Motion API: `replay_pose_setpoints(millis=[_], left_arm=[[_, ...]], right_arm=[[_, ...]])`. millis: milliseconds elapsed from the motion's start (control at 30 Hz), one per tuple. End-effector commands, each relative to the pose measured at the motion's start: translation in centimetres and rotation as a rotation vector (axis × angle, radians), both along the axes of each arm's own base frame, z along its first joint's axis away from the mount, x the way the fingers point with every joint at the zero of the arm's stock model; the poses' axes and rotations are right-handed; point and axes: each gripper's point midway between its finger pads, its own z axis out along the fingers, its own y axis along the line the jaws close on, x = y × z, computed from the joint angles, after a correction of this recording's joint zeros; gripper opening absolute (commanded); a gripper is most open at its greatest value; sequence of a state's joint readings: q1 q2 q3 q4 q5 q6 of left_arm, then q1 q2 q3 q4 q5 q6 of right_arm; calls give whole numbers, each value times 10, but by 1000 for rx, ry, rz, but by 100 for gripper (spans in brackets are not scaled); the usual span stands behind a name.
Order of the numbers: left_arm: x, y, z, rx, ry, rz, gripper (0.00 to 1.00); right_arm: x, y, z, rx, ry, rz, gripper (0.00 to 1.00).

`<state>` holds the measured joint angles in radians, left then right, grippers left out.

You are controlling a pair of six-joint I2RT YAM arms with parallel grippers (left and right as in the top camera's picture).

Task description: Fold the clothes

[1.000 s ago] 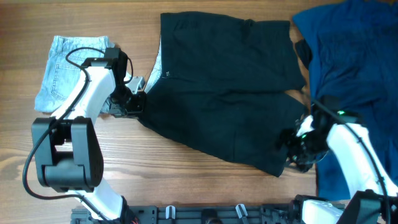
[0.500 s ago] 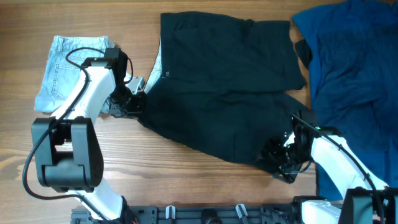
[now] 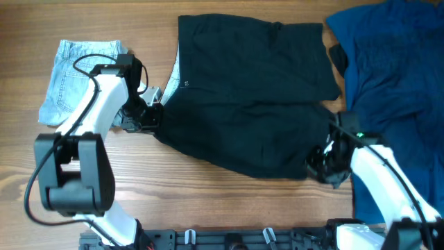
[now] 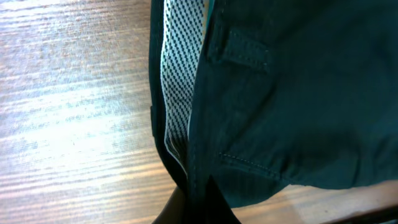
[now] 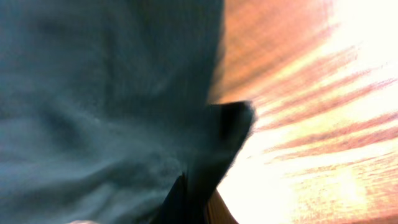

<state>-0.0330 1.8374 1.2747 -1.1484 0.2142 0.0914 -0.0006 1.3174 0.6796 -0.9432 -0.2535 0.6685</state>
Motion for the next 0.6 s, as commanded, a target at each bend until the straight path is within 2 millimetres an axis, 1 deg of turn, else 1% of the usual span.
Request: replay_pose_setpoints(millis=[0,67,133,167,200,233,300,400,467,533,567], left_arm=[[7,-6,56,-39,-170,-8,4],[2,-8,86,-56,-261,-9,4],[-6,-13,118,-87,-354,-13,4],[-12,-13,129,-91,-385,-14,4],[-22,-13,142,-92,-418,-15,4],[-29,-13,149,-92,-433,-13,4],[-51,-12,166,-93,-459,-11,4],[-74,-11,176,-94,-458,9,4],[-87,-10,179,-91,-450,12,4],[-91,-7,180,-74,-449,14,4],[-89,-6,179,-67,-452,14,4]], right_arm=[[54,1,79,9,-283,85,4],[69,-2,124,-9,-403,107,4],[74,-4,163,-24,-498,120,4],[73,-6,181,-39,-534,117,4],[71,-8,198,-57,-569,113,4],[69,-9,213,-67,-601,110,4],[65,-9,245,-71,-678,109,4],[61,-8,271,-72,-736,109,4],[64,-8,282,-75,-765,108,5],[80,-9,290,-80,-815,107,4],[94,-9,290,-80,-831,105,4]])
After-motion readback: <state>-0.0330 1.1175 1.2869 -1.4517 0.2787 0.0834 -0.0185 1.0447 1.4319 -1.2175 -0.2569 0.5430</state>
